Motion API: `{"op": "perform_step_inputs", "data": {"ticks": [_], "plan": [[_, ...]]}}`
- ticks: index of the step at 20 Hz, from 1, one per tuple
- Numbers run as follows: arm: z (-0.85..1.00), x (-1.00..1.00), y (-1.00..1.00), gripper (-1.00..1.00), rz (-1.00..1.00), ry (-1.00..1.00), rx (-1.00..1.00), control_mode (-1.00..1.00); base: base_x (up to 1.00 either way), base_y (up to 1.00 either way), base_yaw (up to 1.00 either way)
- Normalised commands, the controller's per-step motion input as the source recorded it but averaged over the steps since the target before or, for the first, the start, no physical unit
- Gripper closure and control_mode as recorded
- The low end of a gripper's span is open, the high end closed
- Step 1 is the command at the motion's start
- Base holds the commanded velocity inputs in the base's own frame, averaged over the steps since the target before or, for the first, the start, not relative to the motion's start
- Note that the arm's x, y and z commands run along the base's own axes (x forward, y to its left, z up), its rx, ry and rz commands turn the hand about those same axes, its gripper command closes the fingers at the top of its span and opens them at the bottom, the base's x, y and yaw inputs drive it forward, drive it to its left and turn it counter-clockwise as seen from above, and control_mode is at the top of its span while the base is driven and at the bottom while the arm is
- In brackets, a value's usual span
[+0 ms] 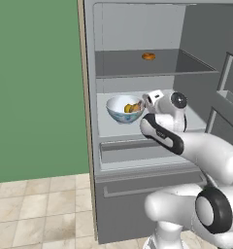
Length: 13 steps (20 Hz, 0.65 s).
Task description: Pick the chicken drumstick and lemon from their plates and place them in the bowl. Then put the bowl in the fridge.
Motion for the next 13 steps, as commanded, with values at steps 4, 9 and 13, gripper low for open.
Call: {"op": "perform_step_inputs", "data": {"ticks": [4,9,13], "plan": [[0.60,-0.46,0.10,-1.00,0.00,0.00,-0.16,-1.00,0.00,0.00,0.00],[0.44,-0.22,0.26,-1.00,0.01,0.00,-0.12,-1.00,0.00,0.00,0.00],[0.39,-0.35,0.24,-1.00,-0.07,0.00,-0.01,-1.00,0.00,0.00,0.00]]}}
